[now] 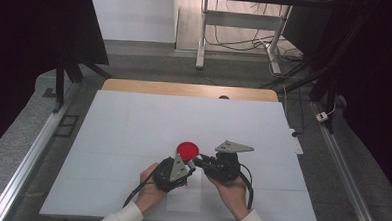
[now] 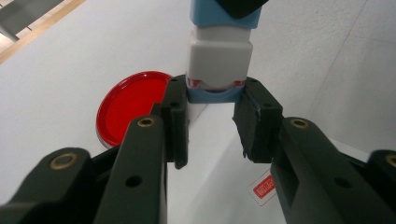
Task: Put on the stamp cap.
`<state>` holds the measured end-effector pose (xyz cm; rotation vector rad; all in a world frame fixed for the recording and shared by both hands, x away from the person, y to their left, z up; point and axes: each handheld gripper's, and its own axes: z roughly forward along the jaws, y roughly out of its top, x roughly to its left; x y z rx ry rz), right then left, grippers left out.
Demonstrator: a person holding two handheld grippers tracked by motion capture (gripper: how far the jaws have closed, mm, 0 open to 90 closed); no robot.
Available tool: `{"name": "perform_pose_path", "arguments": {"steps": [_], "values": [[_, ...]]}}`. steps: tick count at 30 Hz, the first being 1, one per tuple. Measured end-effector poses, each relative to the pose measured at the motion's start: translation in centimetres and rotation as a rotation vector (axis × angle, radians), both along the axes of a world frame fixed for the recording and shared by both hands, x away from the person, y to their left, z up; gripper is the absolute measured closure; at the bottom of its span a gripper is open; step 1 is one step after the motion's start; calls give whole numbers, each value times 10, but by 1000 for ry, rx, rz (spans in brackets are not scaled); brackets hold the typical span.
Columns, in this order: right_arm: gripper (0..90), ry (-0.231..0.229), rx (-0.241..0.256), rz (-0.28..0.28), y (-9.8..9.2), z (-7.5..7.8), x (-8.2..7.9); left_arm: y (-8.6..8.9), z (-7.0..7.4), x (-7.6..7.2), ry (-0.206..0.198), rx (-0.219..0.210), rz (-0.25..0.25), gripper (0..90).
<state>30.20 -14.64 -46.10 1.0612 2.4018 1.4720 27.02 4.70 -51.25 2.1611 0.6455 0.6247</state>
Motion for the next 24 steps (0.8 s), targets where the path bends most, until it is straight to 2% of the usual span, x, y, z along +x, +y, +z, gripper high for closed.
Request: {"name": "perform_pose_path", "arguments": {"steps": [24], "values": [[750, 22, -1, 12, -1, 1, 1, -2, -1, -4, -47, 21, -3, 659]]}}
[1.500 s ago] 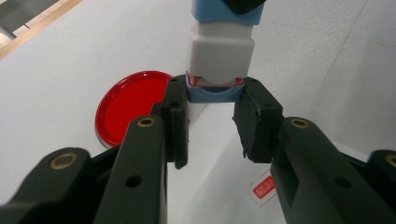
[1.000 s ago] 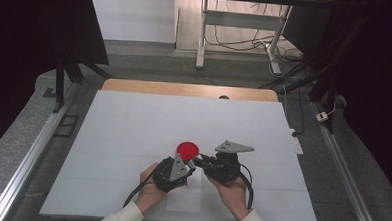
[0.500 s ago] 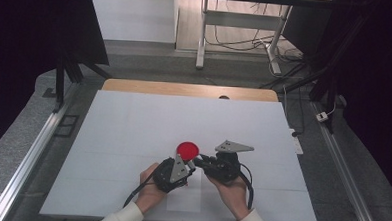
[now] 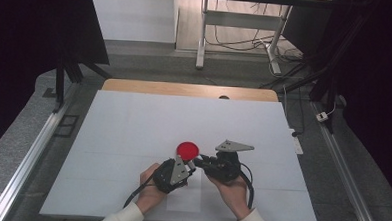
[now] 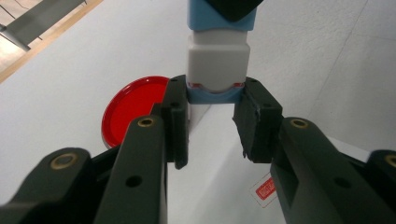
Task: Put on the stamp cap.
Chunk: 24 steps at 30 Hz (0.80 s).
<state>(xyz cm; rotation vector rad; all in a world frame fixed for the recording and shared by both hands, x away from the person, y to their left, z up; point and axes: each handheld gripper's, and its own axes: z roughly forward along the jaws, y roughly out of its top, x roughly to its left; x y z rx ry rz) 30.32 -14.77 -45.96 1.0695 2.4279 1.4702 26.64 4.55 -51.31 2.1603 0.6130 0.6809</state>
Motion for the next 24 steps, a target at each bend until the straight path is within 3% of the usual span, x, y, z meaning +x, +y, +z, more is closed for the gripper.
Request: {"name": "perform_pose_path", "arguments": {"steps": [8, 24], "values": [[750, 2, 1, 5, 0, 1, 0, 0, 1, -2, -20, 3, 4, 659], [750, 28, 2, 8, 0, -1, 2, -1, 0, -2, -17, 6, 1, 659]]}}
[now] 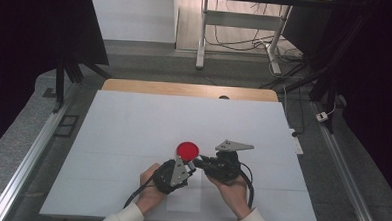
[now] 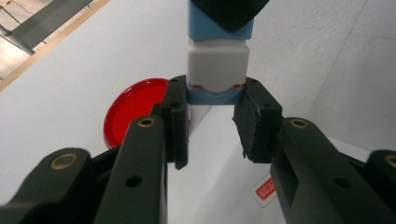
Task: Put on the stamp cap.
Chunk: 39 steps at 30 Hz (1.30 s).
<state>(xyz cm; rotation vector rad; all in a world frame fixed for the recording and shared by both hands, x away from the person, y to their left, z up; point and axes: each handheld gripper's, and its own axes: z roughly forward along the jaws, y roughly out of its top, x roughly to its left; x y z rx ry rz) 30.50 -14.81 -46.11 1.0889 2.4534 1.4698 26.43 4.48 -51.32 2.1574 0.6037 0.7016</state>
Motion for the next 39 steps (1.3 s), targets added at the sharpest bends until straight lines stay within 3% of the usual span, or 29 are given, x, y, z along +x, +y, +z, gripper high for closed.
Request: {"name": "perform_pose_path", "arguments": {"steps": [19, 30, 39], "values": [[750, 15, 13, 2, -1, -1, 1, 0, 0, 0, -6, -6, -4, 659], [750, -4, 8, 2, -2, 2, 0, 2, 0, 2, 6, -28, -6, 646], [749, -24, 10, -1, -4, 3, 1, 7, 0, 7, 95, -73, -3, 537]]}}
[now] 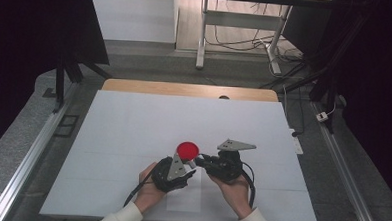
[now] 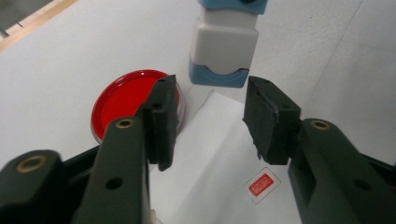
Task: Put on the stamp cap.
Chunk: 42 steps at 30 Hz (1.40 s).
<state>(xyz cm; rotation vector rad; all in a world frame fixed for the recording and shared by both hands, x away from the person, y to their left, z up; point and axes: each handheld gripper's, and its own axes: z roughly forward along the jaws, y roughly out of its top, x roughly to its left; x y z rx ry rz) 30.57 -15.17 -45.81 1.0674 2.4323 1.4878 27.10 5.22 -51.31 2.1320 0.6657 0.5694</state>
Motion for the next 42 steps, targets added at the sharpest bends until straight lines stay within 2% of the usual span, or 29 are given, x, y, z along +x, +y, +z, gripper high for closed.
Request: {"name": "perform_pose_path", "arguments": {"steps": [2, 5, 10, 16, 23, 29, 32, 37, 42], "values": [[749, -2, 0, 1, 0, 0, 0, 2, 1, 1, 22, -7, 1, 509], [749, -10, -4, 3, 0, 1, 0, 5, 1, 3, 95, -13, -7, 436], [749, -33, -21, 7, -1, 2, 0, 16, 5, 2, 139, -38, -9, 401], [749, -54, -27, 12, -4, 4, 0, 40, 12, -5, 157, -65, 0, 388], [750, -85, -50, 16, -7, 4, 2, 66, 17, -11, 171, -70, 2, 376], [749, -102, -64, 15, -10, 4, 5, 94, 18, -24, 182, -81, 15, 372], [749, -112, -77, 17, -12, 5, 6, 109, 16, -32, 186, -80, 32, 366], [749, -140, -93, 34, -12, 5, 7, 132, 11, -43, 200, -102, 75, 361], [749, -156, -118, 33, -12, 6, 7, 143, 7, -47, 205, -107, 106, 348]]}}
